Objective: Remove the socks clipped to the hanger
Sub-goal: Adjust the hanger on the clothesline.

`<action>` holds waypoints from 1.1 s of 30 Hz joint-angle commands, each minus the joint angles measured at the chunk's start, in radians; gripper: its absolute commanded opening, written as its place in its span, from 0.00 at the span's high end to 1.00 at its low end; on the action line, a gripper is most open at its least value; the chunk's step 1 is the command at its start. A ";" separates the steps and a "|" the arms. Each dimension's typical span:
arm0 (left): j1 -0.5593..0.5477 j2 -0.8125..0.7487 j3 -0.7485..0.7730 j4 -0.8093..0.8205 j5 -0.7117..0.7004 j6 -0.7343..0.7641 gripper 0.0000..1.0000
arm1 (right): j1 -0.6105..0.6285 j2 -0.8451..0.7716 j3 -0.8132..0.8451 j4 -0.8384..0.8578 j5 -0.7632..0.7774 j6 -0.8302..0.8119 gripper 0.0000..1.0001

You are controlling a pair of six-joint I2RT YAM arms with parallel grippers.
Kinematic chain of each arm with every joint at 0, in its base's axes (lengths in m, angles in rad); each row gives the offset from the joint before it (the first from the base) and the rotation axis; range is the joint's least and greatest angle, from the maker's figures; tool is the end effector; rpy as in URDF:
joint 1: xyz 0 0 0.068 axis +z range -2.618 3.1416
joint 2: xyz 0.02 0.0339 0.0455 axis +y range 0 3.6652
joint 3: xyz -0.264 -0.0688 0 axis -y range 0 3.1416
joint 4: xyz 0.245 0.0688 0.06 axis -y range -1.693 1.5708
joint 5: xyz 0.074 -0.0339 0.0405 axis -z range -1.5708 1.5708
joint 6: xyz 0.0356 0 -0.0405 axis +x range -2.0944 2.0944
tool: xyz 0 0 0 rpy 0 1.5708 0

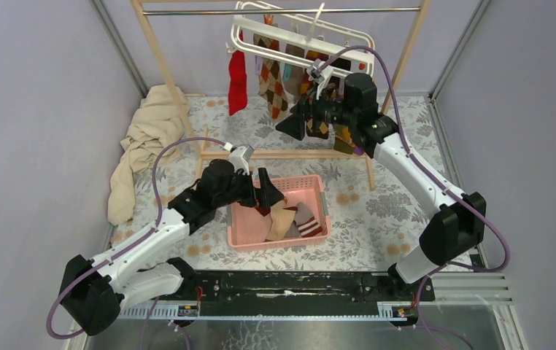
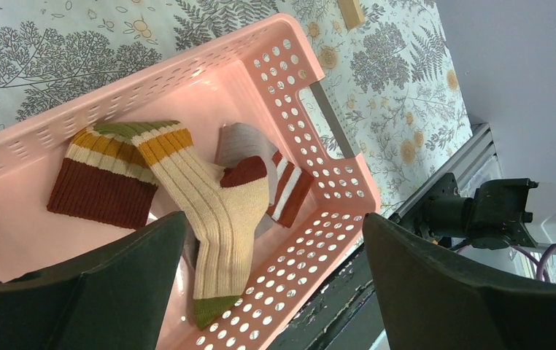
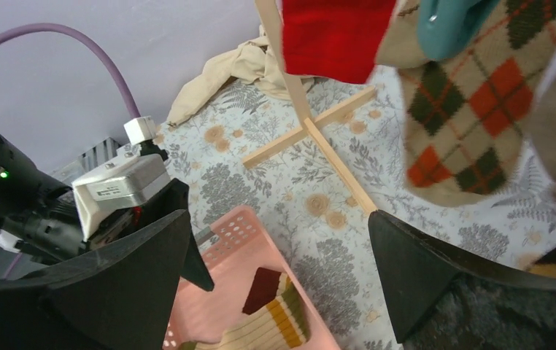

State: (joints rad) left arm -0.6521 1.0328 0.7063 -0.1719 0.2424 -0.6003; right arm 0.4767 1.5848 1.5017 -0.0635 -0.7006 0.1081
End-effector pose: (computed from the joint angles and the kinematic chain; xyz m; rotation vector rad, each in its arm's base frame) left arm 0.1787 -0.1472 0.2666 0.2172 2.2056 -0.9880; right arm 0.3208 0.1915 0.4021 -0.8435 1.5822 1.0237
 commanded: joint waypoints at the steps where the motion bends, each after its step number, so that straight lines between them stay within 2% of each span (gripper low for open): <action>1: -0.007 -0.016 0.012 0.029 -0.020 0.009 0.01 | 0.002 -0.025 -0.152 0.046 0.036 0.051 0.00; 8: -0.006 0.000 0.007 0.046 -0.020 0.012 0.01 | 0.002 -0.150 -0.385 0.414 0.185 -0.020 0.00; 16: -0.007 0.023 0.010 0.052 -0.019 0.020 0.01 | 0.002 -0.168 -0.456 0.656 0.193 -0.045 0.00; 21: -0.007 0.028 0.008 0.057 -0.023 0.022 0.01 | 0.002 -0.191 -0.451 0.716 0.156 -0.043 0.00; 25: -0.007 0.033 0.007 0.061 -0.023 0.022 0.01 | 0.002 -0.182 -0.340 0.556 0.101 -0.040 0.00; 28: -0.006 0.032 0.006 0.065 -0.019 0.019 0.01 | 0.002 -0.131 -0.172 0.283 0.093 -0.061 0.00; 33: -0.005 0.027 0.003 0.065 -0.014 0.020 0.01 | 0.001 0.001 0.139 -0.180 0.247 -0.054 0.00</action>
State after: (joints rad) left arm -0.6540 1.0630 0.7063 -0.1585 0.2356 -0.5957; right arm 0.4767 1.5089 1.4216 0.1482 -0.5571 0.0502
